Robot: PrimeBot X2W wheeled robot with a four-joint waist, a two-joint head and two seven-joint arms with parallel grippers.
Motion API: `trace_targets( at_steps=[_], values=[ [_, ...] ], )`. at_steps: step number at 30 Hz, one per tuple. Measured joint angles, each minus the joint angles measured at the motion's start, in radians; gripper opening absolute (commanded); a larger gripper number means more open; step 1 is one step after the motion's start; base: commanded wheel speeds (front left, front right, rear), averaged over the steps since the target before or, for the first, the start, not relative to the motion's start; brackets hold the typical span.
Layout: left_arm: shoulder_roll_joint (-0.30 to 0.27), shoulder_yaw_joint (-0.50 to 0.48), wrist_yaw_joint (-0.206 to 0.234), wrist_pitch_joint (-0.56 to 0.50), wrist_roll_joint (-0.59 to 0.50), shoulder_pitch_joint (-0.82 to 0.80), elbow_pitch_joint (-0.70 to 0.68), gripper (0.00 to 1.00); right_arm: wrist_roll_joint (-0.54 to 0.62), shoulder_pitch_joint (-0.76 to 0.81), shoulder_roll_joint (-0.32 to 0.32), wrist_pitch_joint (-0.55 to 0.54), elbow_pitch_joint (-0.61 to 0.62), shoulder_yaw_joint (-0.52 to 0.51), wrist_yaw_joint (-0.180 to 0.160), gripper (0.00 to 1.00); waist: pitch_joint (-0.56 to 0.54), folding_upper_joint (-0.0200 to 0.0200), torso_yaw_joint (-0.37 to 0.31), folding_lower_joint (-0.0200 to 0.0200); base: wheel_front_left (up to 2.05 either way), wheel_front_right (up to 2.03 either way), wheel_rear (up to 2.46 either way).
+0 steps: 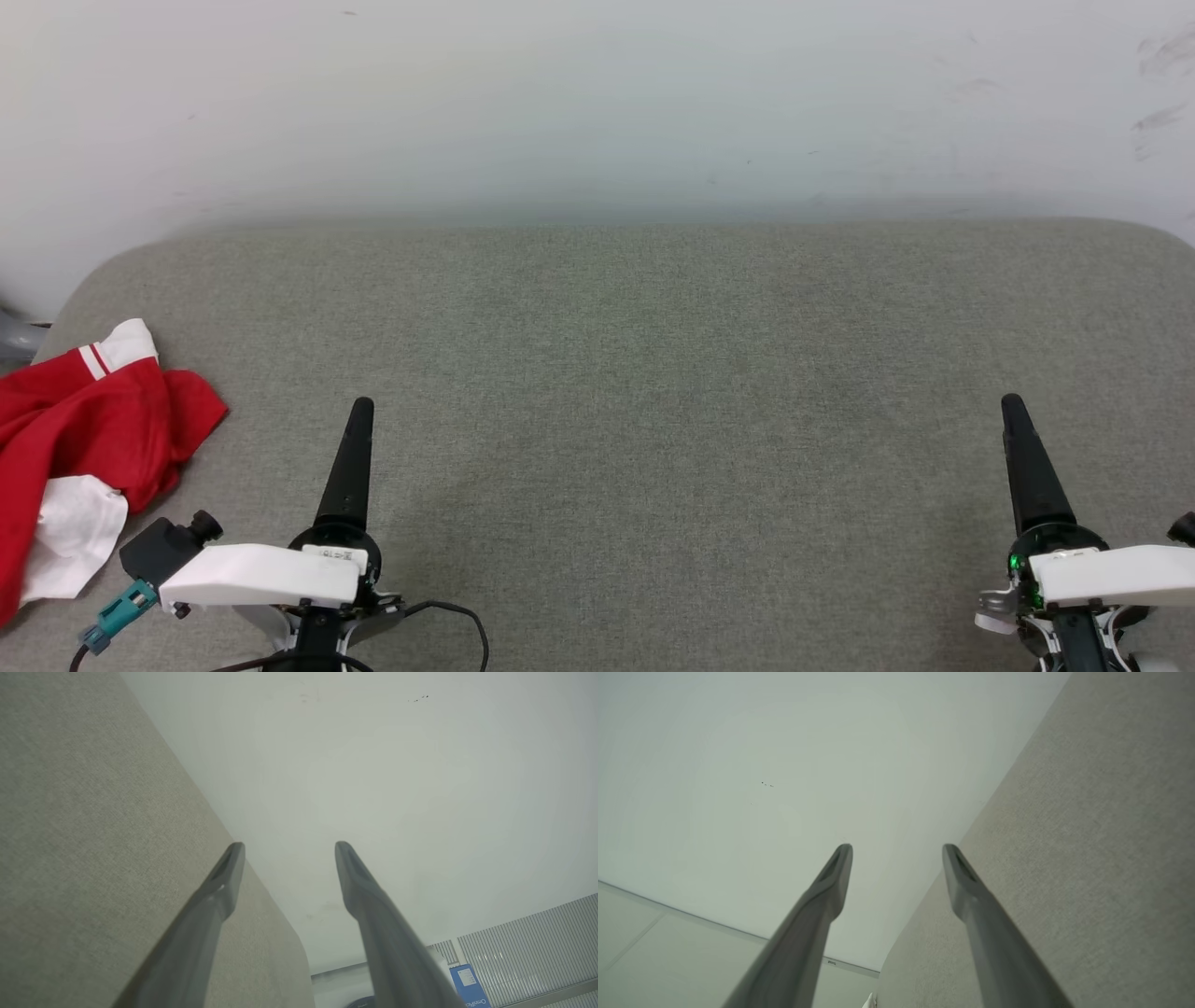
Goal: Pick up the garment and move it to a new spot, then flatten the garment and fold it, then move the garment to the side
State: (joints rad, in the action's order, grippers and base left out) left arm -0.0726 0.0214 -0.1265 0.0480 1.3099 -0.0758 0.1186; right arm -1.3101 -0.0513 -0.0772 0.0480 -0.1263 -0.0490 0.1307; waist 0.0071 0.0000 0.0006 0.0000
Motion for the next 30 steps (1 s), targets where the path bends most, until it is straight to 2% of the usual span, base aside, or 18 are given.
trace_targets(
  at_steps=[12, 20, 30],
  values=[
    [0.017, -0.012, 0.0, 0.038, -0.34, 0.0, -0.008, 1.0, 0.353, 0.001, 0.02, 0.04, 0.023, -0.008, 0.0, 1.0, -0.003, 0.0, 0.0, 0.0, 0.0, 0.0, 0.0],
    [0.016, -0.008, -0.001, 0.062, -0.529, 0.0, -0.009, 1.0, 0.579, 0.002, 0.022, 0.048, 0.045, 0.0, 0.0, 1.0, -0.005, 0.0, 0.0, 0.0, 0.0, 0.0, 0.0],
    [0.003, -0.01, -0.001, 0.089, -0.727, 0.0, -0.01, 1.0, 0.765, 0.007, 0.022, 0.04, 0.069, 0.004, 0.0, 1.0, -0.006, 0.0, -0.003, 0.0, 0.0, 0.0, 0.0]
  ],
)
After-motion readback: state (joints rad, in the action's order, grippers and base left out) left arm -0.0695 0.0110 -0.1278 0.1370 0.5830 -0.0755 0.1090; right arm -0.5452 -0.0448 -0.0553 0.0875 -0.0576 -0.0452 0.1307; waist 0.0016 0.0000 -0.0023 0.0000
